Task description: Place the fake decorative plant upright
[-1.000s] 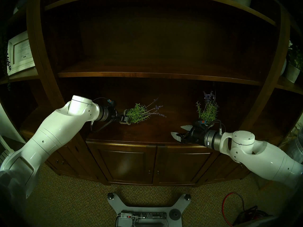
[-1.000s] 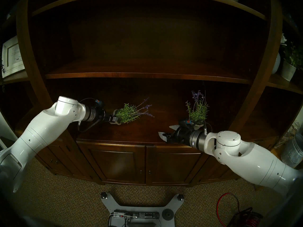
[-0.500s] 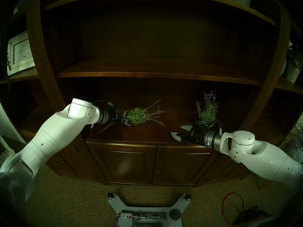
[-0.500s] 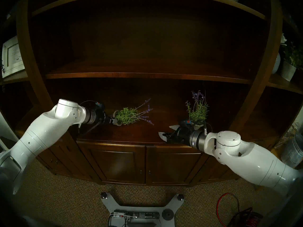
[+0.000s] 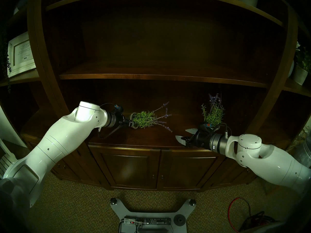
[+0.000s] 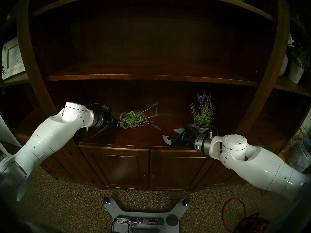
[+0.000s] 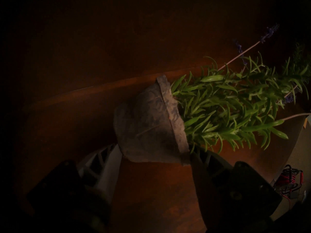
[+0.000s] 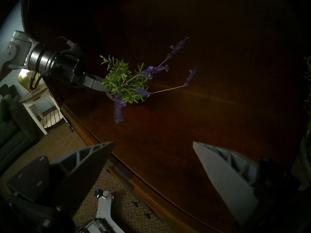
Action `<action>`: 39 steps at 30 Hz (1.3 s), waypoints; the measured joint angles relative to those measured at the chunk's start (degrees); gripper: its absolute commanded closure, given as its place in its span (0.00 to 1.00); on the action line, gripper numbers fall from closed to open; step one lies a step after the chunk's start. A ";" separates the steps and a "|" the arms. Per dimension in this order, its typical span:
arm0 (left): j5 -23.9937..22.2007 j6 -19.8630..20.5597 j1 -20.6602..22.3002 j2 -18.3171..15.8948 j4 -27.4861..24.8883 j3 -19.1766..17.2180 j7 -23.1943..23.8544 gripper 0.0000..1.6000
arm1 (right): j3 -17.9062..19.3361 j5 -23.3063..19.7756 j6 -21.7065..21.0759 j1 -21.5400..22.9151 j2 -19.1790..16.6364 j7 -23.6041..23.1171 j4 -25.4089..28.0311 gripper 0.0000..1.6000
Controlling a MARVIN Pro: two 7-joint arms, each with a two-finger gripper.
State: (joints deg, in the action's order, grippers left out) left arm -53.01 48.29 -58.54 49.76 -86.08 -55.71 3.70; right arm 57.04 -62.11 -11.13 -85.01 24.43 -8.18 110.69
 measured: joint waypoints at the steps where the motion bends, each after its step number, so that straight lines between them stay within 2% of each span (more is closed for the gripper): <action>1: -0.04 0.31 0.16 0.44 0.00 0.07 -0.35 0.61 | 0.00 0.00 0.00 0.00 0.00 0.00 0.00 0.00; 20: -1.56 4.80 1.53 6.31 -0.58 0.42 -4.68 0.60 | -0.01 0.00 0.00 0.00 0.00 -0.01 -0.01 0.00; 26: -5.13 6.94 1.46 7.84 -0.49 -1.90 -5.18 0.60 | -0.02 0.00 0.00 0.00 0.00 -0.01 -0.01 0.00; 39: -11.94 6.98 0.40 8.15 -0.28 -5.71 -5.27 0.60 | -0.02 0.00 0.00 0.00 0.00 -0.01 -0.01 0.00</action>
State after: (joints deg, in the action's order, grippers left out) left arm -64.95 55.27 -58.14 57.92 -86.36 -61.42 -1.57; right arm 57.03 -62.11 -11.14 -85.01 24.43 -8.19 110.68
